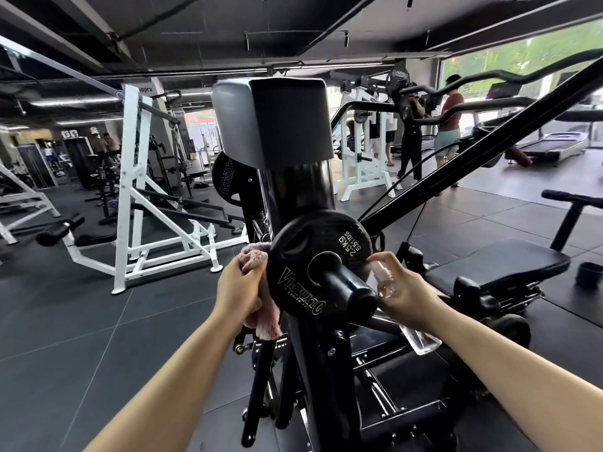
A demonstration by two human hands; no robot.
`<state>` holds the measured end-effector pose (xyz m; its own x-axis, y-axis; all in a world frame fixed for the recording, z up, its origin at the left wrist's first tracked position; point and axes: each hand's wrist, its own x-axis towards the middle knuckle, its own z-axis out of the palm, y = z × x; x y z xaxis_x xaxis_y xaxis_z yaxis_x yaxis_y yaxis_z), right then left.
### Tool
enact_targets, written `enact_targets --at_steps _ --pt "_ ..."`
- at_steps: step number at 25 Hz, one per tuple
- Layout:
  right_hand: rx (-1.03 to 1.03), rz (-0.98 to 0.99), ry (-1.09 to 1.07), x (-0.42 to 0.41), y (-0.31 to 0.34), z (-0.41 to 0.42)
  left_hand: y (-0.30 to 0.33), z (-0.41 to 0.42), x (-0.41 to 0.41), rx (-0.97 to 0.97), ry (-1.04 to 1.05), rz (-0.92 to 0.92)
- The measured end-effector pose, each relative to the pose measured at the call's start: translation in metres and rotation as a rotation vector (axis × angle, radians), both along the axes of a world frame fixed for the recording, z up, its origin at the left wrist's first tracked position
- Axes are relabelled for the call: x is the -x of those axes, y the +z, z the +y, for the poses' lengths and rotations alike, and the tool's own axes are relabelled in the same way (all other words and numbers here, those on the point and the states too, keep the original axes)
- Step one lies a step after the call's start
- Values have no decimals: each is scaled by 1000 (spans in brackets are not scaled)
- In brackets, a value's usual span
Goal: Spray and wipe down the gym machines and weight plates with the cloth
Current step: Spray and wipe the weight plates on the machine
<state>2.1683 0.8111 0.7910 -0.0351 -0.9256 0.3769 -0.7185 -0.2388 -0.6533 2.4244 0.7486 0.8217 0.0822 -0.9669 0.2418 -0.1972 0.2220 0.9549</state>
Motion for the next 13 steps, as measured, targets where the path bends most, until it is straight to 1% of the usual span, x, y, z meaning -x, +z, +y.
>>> enact_targets --at_steps 3,5,7,9,11,13 --pt "-12 3 -22 -4 5 1 6 -1 0 16 -3 -14" --pt "78 41 14 -5 19 -2 13 0 -2 4 -3 17" --pt "165 146 107 -7 43 -9 21 1 -5 0 3 52" --pt "200 280 221 -16 69 -15 29 2 -8 25 25 55" --pt "183 461 299 -31 92 -19 34 1 -12 51 40 49" --pt "97 645 353 -45 106 -20 33 0 -15 65 59 35"
